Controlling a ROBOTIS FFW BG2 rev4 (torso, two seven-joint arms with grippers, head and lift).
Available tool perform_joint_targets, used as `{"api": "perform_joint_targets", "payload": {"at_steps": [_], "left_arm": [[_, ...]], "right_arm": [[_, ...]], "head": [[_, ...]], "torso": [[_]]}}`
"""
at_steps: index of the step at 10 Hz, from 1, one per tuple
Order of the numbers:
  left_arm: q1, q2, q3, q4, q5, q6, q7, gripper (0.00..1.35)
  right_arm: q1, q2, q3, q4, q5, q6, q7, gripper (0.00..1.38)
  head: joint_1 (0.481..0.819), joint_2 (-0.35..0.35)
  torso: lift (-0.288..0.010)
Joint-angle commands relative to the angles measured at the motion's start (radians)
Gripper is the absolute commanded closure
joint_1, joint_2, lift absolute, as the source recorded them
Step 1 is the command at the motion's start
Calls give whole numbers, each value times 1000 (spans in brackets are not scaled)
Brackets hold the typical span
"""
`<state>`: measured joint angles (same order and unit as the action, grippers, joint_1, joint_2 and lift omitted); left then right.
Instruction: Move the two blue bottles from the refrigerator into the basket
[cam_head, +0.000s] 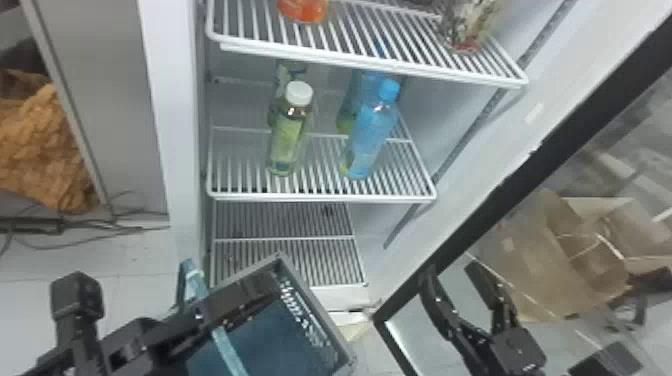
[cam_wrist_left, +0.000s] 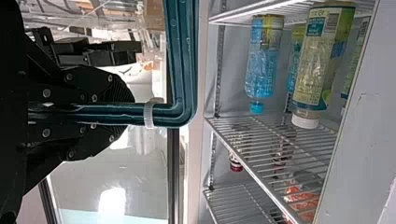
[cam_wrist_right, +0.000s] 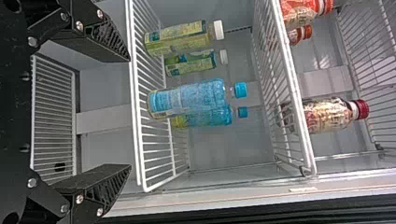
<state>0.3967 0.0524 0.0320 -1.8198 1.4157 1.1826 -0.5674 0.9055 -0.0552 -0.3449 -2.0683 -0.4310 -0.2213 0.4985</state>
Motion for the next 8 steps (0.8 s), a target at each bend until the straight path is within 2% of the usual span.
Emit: {"api": "perform_joint_targets", "payload": {"at_steps": [1,8], "left_arm": [[1,0,-2,0,2,-5,-2,1197],[3,-3,0,0,4,-7,-2,1197]], "right_arm": [[0,0,2,0,2,5,0,263],[-17,-3,6,8,10,13,0,263]], "head": [[695,-350],[695,-350]], "torso": [[-216],[-216]]}}
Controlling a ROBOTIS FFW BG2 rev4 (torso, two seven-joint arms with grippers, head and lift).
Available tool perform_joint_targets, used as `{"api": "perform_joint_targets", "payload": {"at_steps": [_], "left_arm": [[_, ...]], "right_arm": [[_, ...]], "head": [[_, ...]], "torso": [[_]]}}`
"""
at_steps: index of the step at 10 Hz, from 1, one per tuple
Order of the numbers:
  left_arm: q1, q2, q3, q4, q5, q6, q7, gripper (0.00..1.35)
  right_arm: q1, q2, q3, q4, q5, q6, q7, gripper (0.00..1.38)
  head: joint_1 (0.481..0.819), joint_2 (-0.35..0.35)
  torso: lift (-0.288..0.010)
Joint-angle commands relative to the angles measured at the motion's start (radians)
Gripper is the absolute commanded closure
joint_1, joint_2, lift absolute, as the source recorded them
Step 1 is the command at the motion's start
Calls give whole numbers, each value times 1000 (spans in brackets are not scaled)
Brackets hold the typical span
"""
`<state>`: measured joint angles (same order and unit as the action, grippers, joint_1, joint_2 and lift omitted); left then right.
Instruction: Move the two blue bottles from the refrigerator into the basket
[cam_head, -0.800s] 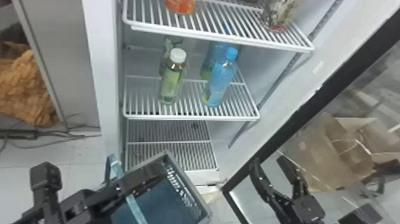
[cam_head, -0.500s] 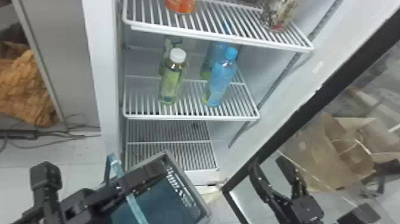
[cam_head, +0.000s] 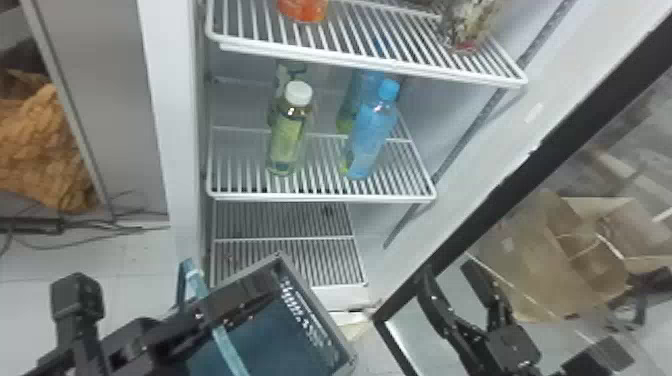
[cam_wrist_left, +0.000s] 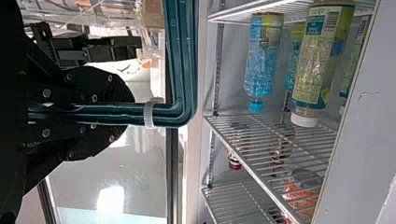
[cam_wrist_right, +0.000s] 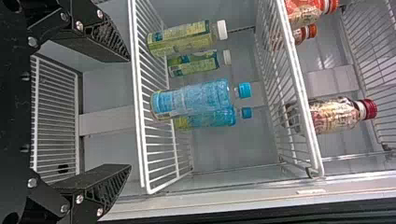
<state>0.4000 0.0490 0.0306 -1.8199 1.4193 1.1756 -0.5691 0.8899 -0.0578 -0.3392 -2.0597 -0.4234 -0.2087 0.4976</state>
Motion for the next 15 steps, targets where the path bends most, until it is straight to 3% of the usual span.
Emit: {"api": "perform_joint_targets", "payload": {"at_steps": [1,7,15], "left_arm": [[0,0,1,0,1,0,0,1197],[-5,0,-9,0,3,-2,0,1197],[-17,0,-15,0,5,-5,2,1197]], "right_arm": [[-14,0,2,-1,15,0,-1,262],[-168,-5,2,53,68,5,1,256],[-431,-28,82,213,108,56,-14,260]], "head": [[695,-350],[695,-350],[695,-350]], "torso": [[-216],[-216],[-216]]}}
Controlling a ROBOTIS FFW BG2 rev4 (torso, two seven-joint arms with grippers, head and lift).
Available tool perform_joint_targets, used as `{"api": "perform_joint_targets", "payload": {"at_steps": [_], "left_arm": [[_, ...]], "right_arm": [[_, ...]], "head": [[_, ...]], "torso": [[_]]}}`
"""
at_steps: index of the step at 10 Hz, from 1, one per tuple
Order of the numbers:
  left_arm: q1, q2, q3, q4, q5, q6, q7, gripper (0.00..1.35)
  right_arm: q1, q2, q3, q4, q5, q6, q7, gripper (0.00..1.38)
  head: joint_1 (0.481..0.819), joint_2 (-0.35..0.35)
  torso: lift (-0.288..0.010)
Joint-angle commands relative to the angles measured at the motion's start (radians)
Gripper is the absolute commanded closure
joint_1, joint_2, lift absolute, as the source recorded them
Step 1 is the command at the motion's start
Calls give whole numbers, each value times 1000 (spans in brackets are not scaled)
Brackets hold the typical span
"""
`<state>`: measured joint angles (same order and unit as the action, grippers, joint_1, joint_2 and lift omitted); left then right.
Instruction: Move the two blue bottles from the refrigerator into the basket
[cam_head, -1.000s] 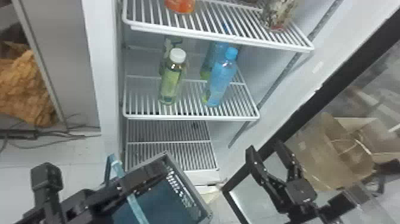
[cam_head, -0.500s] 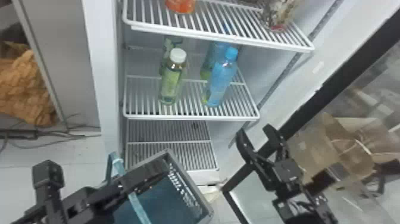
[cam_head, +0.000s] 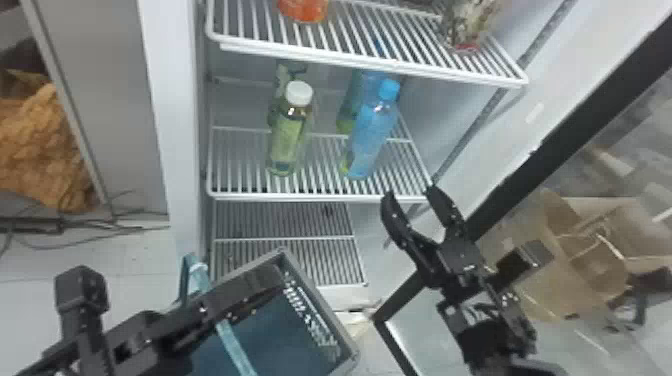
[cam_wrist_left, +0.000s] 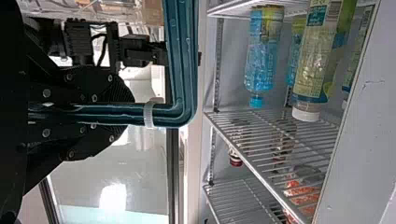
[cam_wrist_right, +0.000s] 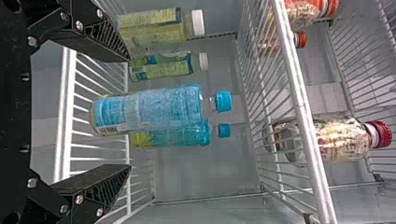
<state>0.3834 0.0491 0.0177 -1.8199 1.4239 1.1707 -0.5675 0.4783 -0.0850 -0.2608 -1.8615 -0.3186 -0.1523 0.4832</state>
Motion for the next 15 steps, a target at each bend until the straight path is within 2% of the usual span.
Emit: {"api": "perform_joint_targets", "payload": {"at_steps": [1,3,8,11,15], "left_arm": [[-1,0,-2,0,0,0,0,1197],[-3,0,-2,0,0,0,0,1197],[-6,3,-4,0,4,0,0,1197],[-6,6,-4,0,6,0,0,1197],[-6,8,-8,0,6,0,0,1197]], "right_arm": [[-54,-7,20,47,4,0,-6,260],[-125,-21,63,110,4,27,-15,260],[-248,-30,121,179,33,61,-63,260],[-277,-33,143,177,59,81,-110,260],[-324,-33,141,218,87,103,-138,263]], "head": [[695,-350],[695,-350],[695,-350],[695,-350],[695,-350]], "torso": [[-216],[-216],[-216],[-216],[-216]]}}
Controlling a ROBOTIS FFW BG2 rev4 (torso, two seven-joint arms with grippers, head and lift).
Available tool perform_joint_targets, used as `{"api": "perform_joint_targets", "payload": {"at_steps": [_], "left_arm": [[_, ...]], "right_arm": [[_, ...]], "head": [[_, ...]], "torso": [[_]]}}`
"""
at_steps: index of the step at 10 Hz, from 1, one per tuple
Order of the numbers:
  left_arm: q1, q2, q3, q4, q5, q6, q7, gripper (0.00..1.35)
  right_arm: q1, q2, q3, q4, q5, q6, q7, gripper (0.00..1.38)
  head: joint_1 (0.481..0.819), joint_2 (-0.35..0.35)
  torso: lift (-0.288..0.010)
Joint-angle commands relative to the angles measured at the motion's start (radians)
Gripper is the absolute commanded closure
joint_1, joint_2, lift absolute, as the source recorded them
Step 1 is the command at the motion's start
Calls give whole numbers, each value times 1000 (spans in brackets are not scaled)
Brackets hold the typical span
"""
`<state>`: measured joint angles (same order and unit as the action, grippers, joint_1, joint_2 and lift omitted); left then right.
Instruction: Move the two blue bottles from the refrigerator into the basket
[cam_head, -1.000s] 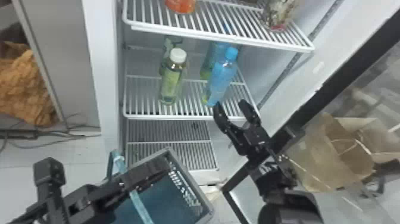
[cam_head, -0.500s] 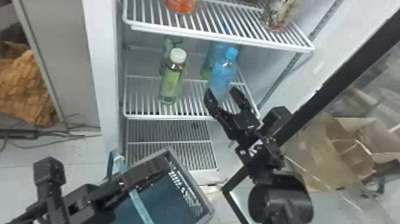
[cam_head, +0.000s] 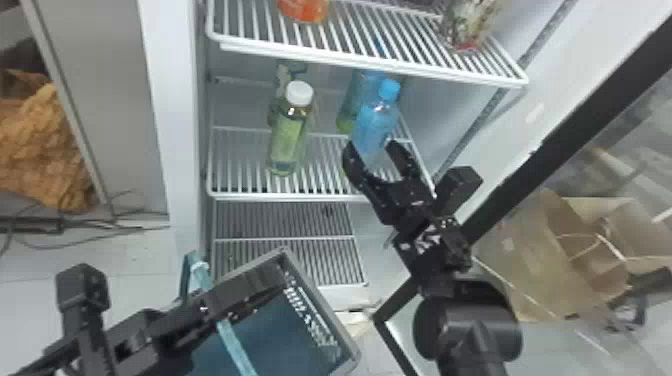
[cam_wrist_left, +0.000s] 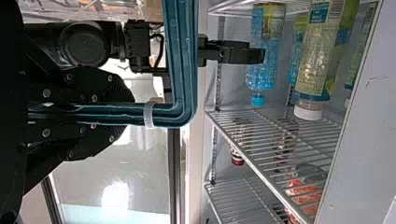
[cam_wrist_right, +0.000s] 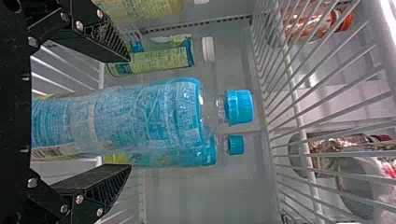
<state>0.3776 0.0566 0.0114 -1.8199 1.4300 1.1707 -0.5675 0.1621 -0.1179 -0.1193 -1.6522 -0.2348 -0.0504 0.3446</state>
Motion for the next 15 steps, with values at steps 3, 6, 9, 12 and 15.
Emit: {"api": "perform_joint_targets", "payload": {"at_steps": [3,6,9,12,15], "left_arm": [[-2,2,-1,0,2,0,0,1197],[-2,3,-1,0,2,0,0,1197],[0,3,-5,0,4,-2,0,1197],[0,3,-5,0,4,-7,0,1197],[3,5,-7,0,8,-10,0,1197]], "right_arm": [[-47,-5,-2,56,-2,18,-4,495],[-57,-9,-8,51,-12,72,-2,1279],[-20,-11,-20,9,-22,72,-1,1280],[78,-11,-52,-114,-54,75,7,1280],[191,-11,-76,-258,-94,109,17,1280]], "head": [[695,-350],[695,-350],[695,-350],[695,-350],[695,-350]], "torso": [[-216],[-216],[-216],[-216],[-216]]}}
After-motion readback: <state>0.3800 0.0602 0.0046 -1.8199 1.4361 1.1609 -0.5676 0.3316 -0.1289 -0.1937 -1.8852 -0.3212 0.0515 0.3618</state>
